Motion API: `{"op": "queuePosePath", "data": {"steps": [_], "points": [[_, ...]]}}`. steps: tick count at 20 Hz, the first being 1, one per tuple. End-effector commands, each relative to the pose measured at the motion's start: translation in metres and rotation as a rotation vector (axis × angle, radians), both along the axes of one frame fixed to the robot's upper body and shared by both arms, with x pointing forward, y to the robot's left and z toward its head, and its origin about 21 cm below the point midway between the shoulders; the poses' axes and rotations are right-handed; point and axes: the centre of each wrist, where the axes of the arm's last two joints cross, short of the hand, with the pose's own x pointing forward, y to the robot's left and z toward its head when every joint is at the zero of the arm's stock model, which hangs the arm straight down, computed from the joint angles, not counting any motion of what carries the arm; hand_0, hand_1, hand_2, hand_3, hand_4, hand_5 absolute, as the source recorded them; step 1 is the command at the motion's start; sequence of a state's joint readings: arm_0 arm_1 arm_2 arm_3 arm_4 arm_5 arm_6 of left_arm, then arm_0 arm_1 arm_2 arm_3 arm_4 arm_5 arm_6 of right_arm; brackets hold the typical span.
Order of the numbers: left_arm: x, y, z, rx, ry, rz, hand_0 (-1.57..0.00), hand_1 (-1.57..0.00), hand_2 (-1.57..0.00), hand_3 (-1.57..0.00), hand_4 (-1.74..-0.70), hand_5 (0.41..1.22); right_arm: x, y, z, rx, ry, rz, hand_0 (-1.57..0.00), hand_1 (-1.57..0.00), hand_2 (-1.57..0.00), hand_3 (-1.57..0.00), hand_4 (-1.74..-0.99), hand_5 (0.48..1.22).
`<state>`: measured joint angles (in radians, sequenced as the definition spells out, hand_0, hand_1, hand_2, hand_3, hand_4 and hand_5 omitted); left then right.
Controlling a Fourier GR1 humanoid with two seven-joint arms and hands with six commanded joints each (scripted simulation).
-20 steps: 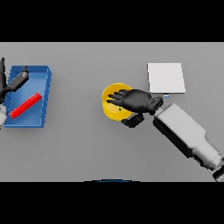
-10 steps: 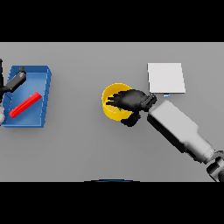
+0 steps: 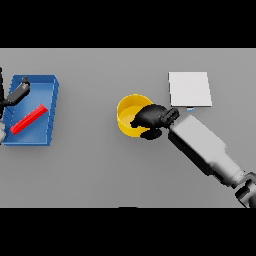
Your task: Pick up the red beaker and tilt it to pour out 1 green nut into yellow bowl. Pick up the yellow bowl and place it on the metallic measuring scale.
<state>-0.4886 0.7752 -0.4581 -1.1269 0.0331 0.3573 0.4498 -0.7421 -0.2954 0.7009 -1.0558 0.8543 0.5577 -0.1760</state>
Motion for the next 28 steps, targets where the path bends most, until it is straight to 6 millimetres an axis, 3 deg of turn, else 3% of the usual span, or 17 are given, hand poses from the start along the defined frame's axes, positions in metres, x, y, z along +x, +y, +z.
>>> {"op": "queuePosePath", "data": {"steps": [1, 4, 8, 11, 18, 20, 22, 24, 28], "points": [[0.0, 0.001, 0.002, 0.003, -0.004, -0.004, 0.0, 0.0, 0.0, 0.0, -0.75, 0.7, 0.0, -0.003, 0.0, -0.003, 0.007, 0.001, -1.2, -1.19, -1.13, -0.87, -1.594, 1.121], [0.001, 0.002, 0.002, 0.011, -0.001, -0.012, 0.0, 0.0, 0.0, 0.0, -0.75, 0.692, -0.001, -0.003, 0.002, -0.006, 0.012, -0.001, -1.38, -1.38, -1.23, -1.21, -1.666, 1.17], [0.003, -0.001, 0.001, 0.011, -0.001, -0.025, 0.0, 0.0, 0.0, 0.0, -0.74, 0.688, -0.002, -0.005, 0.004, 0.014, 0.013, -0.002, -1.49, -1.49, -1.29, -1.39, -1.71, 1.2], [0.002, 0.0, 0.002, 0.016, -0.002, -0.018, 0.0, 0.0, 0.0, 0.0, -0.73, 0.685, -0.003, -0.007, 0.011, 0.024, 0.001, 0.009, -1.53, -1.53, -1.31, -1.4, -1.725, 1.21], [0.002, 0.0, 0.006, 0.022, 0.002, -0.019, 0.0, 0.0, 0.0, 0.0, -0.73, 0.697, 0.0, -0.012, 0.05, 0.042, -0.068, -0.036, -1.56, -1.56, -1.42, -1.24, -1.738, 1.219], [0.001, 0.005, 0.005, 0.026, -0.006, -0.015, 0.0, 0.0, 0.0, 0.0, -0.74, 0.693, 0.003, -0.02, 0.067, 0.048, -0.116, -0.062, -1.57, -1.57, -1.42, -1.27, -1.739, 1.22], [0.001, 0.003, 0.005, 0.019, -0.018, -0.032, 0.0, 0.0, 0.0, 0.0, -0.74, 0.697, 0.005, -0.025, 0.071, 0.061, -0.129, -0.078, -1.57, -1.57, -1.44, -1.27, -1.74, 1.22], [0.001, 0.004, 0.007, 0.017, -0.018, -0.027, 0.0, 0.0, 0.0, 0.0, -0.75, 0.697, 0.006, -0.032, 0.075, 0.076, -0.133, -0.093, -1.57, -1.57, -1.44, -1.38, -1.74, 1.22], [0.003, 0.001, 0.009, 0.025, -0.004, -0.009, 0.0, 0.0, 0.0, 0.0, -0.74, 0.708, 0.016, -0.055, 0.087, 0.083, -0.176, -0.172, -1.57, -1.57, -1.49, -1.26, -1.741, 1.221]]}}
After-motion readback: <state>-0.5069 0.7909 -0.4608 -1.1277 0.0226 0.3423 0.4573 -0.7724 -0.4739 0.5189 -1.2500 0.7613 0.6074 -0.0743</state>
